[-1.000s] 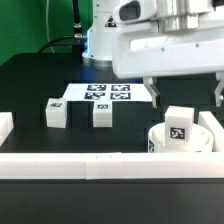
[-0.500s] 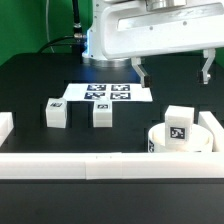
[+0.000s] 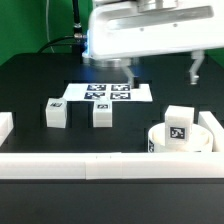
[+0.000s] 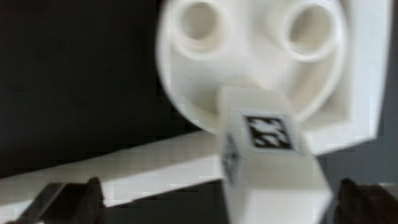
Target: Assemble stool
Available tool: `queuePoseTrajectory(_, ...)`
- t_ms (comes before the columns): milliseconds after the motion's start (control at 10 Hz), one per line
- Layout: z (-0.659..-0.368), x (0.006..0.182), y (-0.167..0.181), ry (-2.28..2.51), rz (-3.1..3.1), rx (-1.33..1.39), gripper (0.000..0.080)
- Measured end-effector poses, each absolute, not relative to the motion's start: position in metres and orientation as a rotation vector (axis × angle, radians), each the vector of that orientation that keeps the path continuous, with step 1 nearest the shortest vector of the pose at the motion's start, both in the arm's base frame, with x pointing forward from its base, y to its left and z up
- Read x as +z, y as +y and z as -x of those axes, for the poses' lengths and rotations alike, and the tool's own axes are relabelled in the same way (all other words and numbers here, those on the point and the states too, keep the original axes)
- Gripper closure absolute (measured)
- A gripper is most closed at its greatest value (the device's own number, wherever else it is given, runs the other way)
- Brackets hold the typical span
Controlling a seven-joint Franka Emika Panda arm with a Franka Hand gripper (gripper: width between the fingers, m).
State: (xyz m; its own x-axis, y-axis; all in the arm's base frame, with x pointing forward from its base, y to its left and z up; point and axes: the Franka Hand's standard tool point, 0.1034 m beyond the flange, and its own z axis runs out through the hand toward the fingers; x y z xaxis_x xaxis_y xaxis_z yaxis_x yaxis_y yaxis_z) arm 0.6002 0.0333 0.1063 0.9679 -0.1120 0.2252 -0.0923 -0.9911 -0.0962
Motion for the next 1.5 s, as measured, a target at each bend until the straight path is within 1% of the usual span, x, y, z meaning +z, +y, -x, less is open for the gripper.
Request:
queuePoseTrajectory(100,-0.594,0.101,0.020,-0.002,3.055,-0.348,0.0151)
queuePoseTrajectory(200,-0.590,0.098,0.010,-0.046,3.067,-0.368,0.0151)
queuePoseTrajectory(600,-0.590,0.095,0.010,-0.040,3.068,-0.366,0.0151)
queuePoseTrajectory(800,-0.572,0.078,-0.021,-0.101,3.097,-0.365,0.0151)
queuePoseTrajectory(1000,-0.557,0.066,-0.039,-0.089,3.122,-0.380,0.0151)
queuePoseTrajectory(1400,-0.554,0.063,-0.035,-0.086,3.108,-0.300,0.0151)
queuePoseTrajectory(1500,-0.549,0.057,-0.033,-0.048,3.085,-0.145,0.0151)
